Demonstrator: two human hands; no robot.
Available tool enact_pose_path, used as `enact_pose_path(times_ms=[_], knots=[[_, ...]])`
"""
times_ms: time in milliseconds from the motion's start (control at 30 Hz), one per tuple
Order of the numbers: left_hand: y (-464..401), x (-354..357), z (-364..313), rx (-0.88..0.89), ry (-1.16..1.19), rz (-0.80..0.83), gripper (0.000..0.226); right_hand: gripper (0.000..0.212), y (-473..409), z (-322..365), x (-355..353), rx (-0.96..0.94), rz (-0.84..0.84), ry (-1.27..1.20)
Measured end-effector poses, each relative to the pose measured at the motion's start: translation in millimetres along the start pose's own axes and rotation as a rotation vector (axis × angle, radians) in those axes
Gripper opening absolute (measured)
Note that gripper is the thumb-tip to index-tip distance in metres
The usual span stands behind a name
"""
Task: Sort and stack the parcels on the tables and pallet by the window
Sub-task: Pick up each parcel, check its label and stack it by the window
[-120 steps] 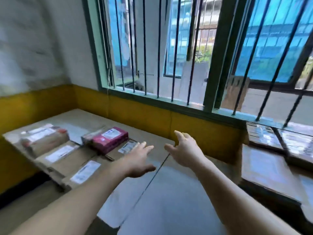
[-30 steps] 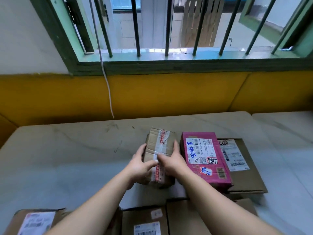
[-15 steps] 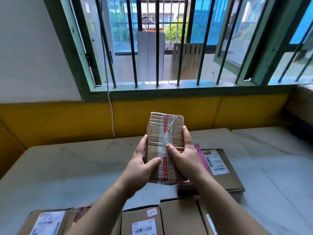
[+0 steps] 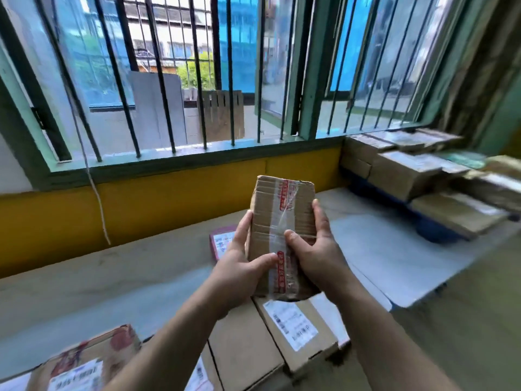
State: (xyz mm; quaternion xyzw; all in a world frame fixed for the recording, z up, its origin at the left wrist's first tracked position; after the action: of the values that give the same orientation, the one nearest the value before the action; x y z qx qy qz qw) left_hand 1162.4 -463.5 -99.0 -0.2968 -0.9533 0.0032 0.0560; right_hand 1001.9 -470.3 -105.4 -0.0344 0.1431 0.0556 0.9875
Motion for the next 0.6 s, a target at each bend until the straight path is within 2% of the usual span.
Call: enact_pose_path(times_ms=[167, 400, 600], knots=[[-43, 101, -2, -0.033, -0.021, 0.139, 0.084, 0.081, 57, -15, -100, 0.032, -0.159, -0.006], [-122, 310, 28, -0.003, -0.056, 0.358, 0.078, 0.082, 177, -58, -286, 0.169, -0.463, 0.048], [-165, 448, 51, -0.019, -0.105, 0.565, 0.08, 0.082, 266, -89, -396, 0.263, -0.646, 0.095]])
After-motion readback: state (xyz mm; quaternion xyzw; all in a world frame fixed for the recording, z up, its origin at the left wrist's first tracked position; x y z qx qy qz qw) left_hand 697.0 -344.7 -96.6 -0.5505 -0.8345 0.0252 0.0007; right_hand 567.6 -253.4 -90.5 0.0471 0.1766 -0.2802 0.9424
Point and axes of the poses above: each hand's wrist, its own y-axis away from the middle knuckle, its own x-axis out of the palm, z = x × y, the point moved 2 cm from there along -y, towards the middle knuckle, and after that the axes turned 15 degrees about z, right-handed, at the moved point
